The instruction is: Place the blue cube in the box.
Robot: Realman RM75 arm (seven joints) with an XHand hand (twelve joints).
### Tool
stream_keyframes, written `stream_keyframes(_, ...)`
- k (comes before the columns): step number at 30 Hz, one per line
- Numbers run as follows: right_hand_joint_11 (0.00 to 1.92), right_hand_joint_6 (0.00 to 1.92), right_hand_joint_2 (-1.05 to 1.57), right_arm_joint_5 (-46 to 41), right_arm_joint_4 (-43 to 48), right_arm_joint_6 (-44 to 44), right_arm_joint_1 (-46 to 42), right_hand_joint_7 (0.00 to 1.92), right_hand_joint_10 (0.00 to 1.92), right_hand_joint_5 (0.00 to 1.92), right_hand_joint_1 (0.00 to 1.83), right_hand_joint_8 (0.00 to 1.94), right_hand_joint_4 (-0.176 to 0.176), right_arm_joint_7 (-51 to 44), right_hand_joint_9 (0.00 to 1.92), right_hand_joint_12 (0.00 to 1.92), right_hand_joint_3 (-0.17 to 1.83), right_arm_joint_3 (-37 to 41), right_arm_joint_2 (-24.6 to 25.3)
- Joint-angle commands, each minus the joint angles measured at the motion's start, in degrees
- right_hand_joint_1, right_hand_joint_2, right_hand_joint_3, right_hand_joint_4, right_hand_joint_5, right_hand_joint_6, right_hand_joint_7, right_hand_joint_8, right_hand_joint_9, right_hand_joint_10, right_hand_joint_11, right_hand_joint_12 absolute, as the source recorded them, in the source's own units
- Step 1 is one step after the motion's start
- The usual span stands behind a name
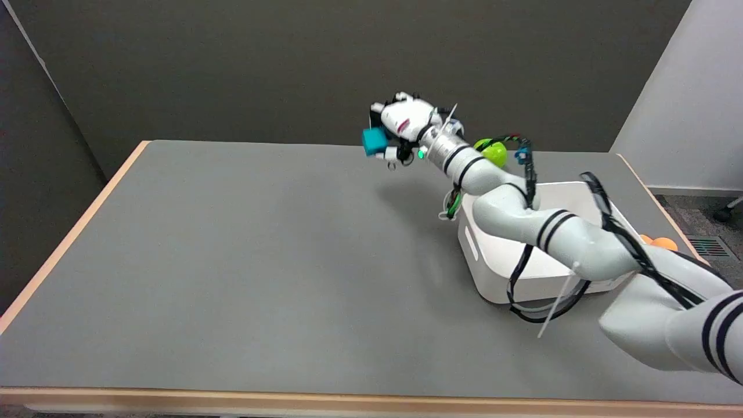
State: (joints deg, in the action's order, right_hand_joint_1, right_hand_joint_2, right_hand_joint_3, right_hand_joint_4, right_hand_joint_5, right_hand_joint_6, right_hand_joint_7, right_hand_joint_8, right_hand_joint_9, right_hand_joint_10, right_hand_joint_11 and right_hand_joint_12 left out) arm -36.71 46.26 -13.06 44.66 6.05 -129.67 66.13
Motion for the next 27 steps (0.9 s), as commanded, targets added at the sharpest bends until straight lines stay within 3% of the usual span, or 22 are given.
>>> stream_keyframes(1,0.22,1.57,1.20,-0.32,40.36,-4.35,-21.33,0.64,1.92,0.60,1.15,1.62,-0.176,-8.47,0.84,1.92,0.25,23.68,-13.83)
stream_keyframes(13,0.32,1.52,1.14,-0.54,56.85,-7.54,-48.09,0.69,1.88,0.64,1.17,1.56,-0.176,-24.27,0.84,1.92,0.32,46.71,-14.15)
stream_keyframes(20,0.35,1.51,1.12,-7.14,56.10,-10.46,-61.02,0.70,1.86,0.65,1.18,1.55,-0.176,-28.25,0.86,1.92,0.35,57.27,-13.79)
stream_keyframes(27,0.40,1.51,1.11,-16.91,52.96,-21.73,-73.64,0.70,1.86,0.66,1.18,1.55,-0.176,-30.10,0.86,1.92,0.37,59.97,-13.05)
